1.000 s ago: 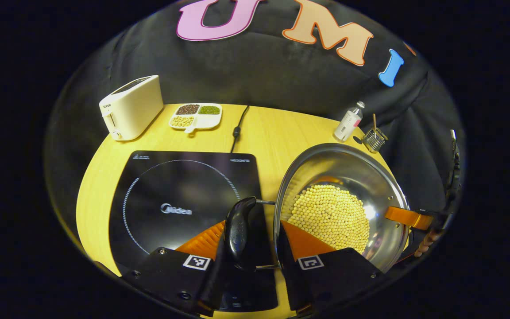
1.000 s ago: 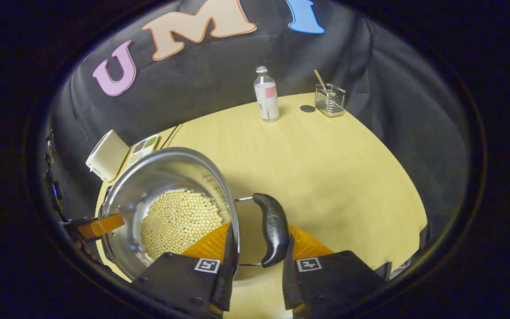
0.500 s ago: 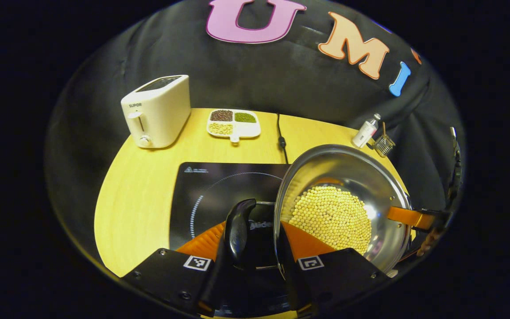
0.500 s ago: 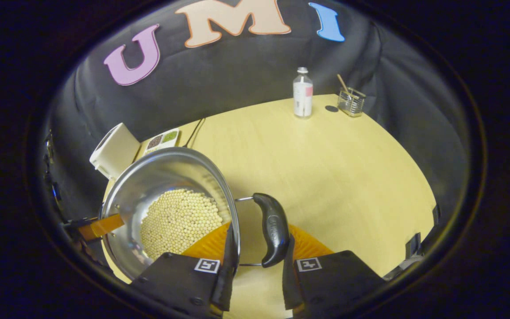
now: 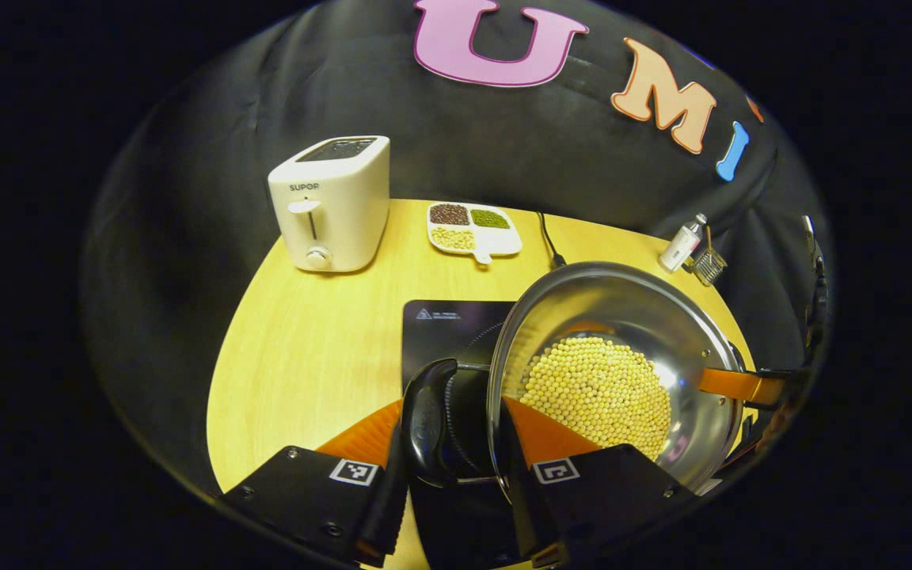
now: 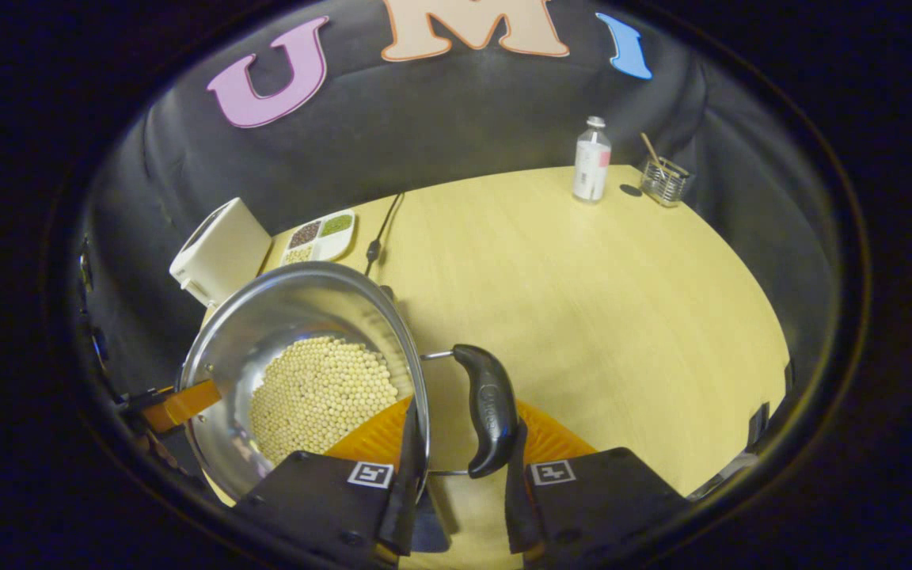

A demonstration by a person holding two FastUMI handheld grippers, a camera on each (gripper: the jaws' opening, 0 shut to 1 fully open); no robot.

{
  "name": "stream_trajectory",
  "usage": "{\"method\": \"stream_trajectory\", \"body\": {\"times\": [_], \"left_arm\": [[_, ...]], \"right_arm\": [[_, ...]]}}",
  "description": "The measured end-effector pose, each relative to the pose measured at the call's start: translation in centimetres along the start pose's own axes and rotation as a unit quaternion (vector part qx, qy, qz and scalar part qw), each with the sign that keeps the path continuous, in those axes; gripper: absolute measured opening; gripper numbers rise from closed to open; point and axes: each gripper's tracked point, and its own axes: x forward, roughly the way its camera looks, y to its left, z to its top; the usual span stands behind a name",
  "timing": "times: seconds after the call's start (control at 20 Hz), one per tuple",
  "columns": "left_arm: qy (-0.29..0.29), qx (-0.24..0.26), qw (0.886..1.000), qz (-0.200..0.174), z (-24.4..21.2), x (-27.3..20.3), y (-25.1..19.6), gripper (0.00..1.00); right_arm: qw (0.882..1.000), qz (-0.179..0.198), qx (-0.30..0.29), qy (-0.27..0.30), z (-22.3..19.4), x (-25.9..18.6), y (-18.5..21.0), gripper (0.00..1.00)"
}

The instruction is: First push the handle of the pot to place it horizontally, then grasp the pot with both hands and set it on the induction cooktop.

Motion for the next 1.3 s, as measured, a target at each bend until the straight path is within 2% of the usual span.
{"method": "stream_trajectory", "body": {"times": [0.3, 0.35, 0.4, 0.55, 0.6, 0.75, 0.85, 0.9, 0.95, 1.0, 1.05, 1.1, 1.2, 1.3], "left_arm": [[-0.005, -0.015, 1.000, 0.007, -0.3, 0.0, 2.8, 0.58], [-0.020, -0.013, 1.000, 0.007, 0.1, 0.0, 2.9, 0.56], [-0.020, -0.013, 1.000, 0.008, 0.3, 0.0, 3.1, 0.57], [-0.021, -0.011, 1.000, 0.010, 0.1, 0.0, 3.1, 0.57], [-0.025, -0.006, 1.000, 0.015, 0.2, 0.2, 3.2, 0.61], [-0.050, 0.033, 0.998, 0.037, 0.6, 0.3, 3.7, 0.75], [-0.061, 0.030, 0.997, 0.035, 0.9, -0.2, 3.5, 0.89], [-0.063, 0.026, 0.997, 0.038, 0.7, -0.4, 3.4, 0.90], [-0.066, 0.023, 0.996, 0.047, 0.9, -0.8, 3.7, 0.89], [-0.074, 0.022, 0.996, 0.055, 1.2, -1.2, 4.0, 0.90], [-0.092, 0.022, 0.994, 0.059, 1.9, -1.7, 4.0, 0.91], [-0.106, 0.025, 0.992, 0.065, 2.5, -2.1, 4.0, 0.91], [-0.127, 0.037, 0.988, 0.082, 3.5, -3.2, 4.3, 0.96], [-0.148, 0.048, 0.983, 0.102, 4.6, -4.6, 4.4, 0.94]], "right_arm": [[1.000, 0.009, -0.012, 0.000, -0.3, 1.0, 2.7, 0.43], [1.000, 0.012, -0.013, -0.006, 0.0, 1.1, 3.0, 0.43], [1.000, 0.015, -0.013, -0.003, -0.2, 1.2, 3.2, 0.48], [1.000, 0.017, -0.009, -0.004, -0.1, 1.3, 3.0, 0.48], [1.000, 0.017, -0.011, -0.005, -0.2, 1.2, 2.9, 0.47], [1.000, 0.019, -0.011, -0.012, 0.2, 1.0, 2.7, 0.58], [0.999, 0.031, 0.002, -0.022, 1.0, 0.5, 2.9, 0.67], [0.999, 0.034, 0.005, -0.022, 1.0, 0.5, 3.0, 0.71], [0.999, 0.035, 0.006, -0.022, 1.1, 0.3, 2.8, 0.67], [0.999, 0.034, 0.004, -0.025, 1.2, 0.1, 2.7, 0.67], [0.999, 0.034, 0.003, -0.029, 1.4, -0.1, 2.5, 0.73], [0.999, 0.034, 0.004, -0.036, 1.7, -0.3, 2.4, 0.74], [0.998, 0.032, 0.008, -0.060, 2.8, -1.1, 2.0, 0.75], [0.995, 0.039, 0.010, -0.092, 4.3, -2.0, 1.7, 0.77]]}}
